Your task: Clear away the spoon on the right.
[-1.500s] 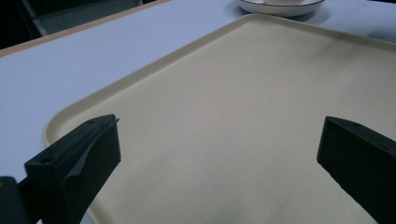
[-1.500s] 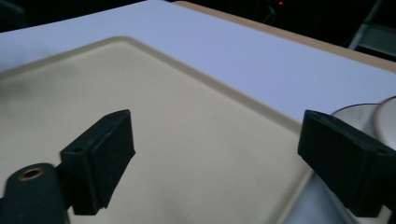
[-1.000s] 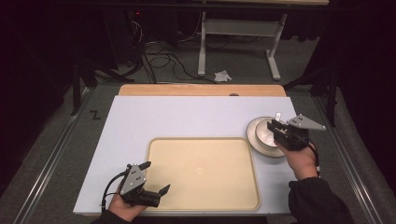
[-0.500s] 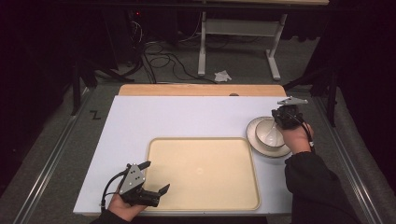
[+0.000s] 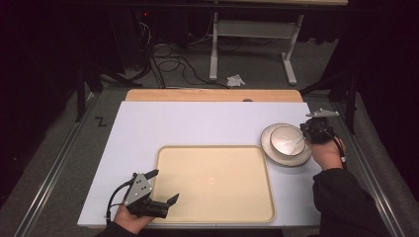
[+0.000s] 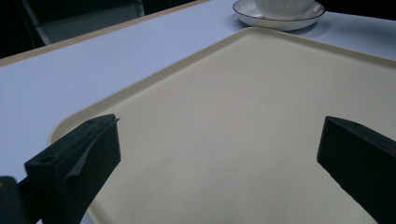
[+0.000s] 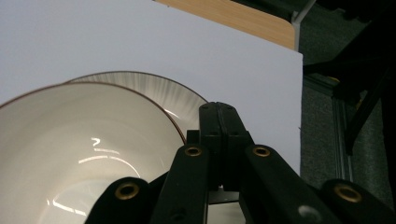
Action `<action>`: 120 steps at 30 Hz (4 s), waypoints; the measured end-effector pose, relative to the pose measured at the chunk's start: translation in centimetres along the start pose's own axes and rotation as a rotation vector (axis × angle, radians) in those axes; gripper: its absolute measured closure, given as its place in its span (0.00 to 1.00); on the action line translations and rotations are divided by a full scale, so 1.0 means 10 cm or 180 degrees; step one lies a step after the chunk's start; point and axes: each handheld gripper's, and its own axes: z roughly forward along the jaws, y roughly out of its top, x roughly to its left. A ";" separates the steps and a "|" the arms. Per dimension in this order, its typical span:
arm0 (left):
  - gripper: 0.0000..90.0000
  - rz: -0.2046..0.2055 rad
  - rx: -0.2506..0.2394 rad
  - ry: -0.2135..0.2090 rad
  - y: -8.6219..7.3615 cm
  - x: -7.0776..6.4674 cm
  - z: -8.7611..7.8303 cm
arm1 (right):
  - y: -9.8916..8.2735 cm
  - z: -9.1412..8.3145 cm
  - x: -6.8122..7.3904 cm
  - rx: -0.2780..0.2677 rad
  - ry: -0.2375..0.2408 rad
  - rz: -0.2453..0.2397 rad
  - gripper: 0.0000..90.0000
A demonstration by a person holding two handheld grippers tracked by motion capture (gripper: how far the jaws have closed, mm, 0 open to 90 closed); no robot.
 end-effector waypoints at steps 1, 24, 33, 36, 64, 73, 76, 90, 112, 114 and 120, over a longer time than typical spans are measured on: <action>0.00 0.0002 -0.0001 -0.0001 0.00 0.00 0.00 | -0.03 -0.02 -0.02 -0.0010 0.0005 0.0011 1.00; 0.01 -0.0030 -0.0173 -0.0010 0.04 0.01 -0.05 | -0.46 -0.45 -0.15 -0.0226 0.0089 0.0124 1.00; 0.01 -0.0040 -0.0335 0.0048 0.04 0.01 -0.09 | -0.67 -0.54 -0.08 -0.0406 0.0192 0.0175 1.00; 0.01 -0.0034 -0.0315 0.0056 0.04 0.01 -0.09 | -0.74 -0.58 0.00 -0.0503 0.0241 0.0182 1.00; 0.01 -0.0044 -0.0278 0.0055 0.03 -0.01 -0.08 | -0.74 -0.95 0.59 -0.1291 0.0321 0.0429 0.73; 0.01 -0.0075 -0.0313 0.0051 0.04 0.01 -0.08 | -0.93 -0.87 0.54 -0.1321 0.0704 0.0811 0.50; 0.00 -0.0054 -0.0309 0.0044 0.04 -0.01 -0.09 | -1.00 -0.84 0.48 -0.1289 0.0744 0.0983 0.46; 0.00 -0.0020 -0.0266 0.0006 0.04 -0.01 -0.08 | -1.01 -0.73 0.50 -0.1136 0.0856 0.1280 0.50; 0.01 0.0011 -0.0229 -0.0025 0.03 -0.03 -0.06 | -1.05 -0.61 0.45 -0.0825 0.1297 0.1906 0.74; 0.01 0.0016 -0.0224 -0.0025 0.03 -0.03 -0.05 | -1.05 -0.60 0.45 -0.0817 0.1322 0.1910 0.77; 0.01 0.0018 -0.0219 -0.0034 0.03 -0.03 -0.05 | -1.06 -0.61 0.45 -0.0832 0.1310 0.1893 0.86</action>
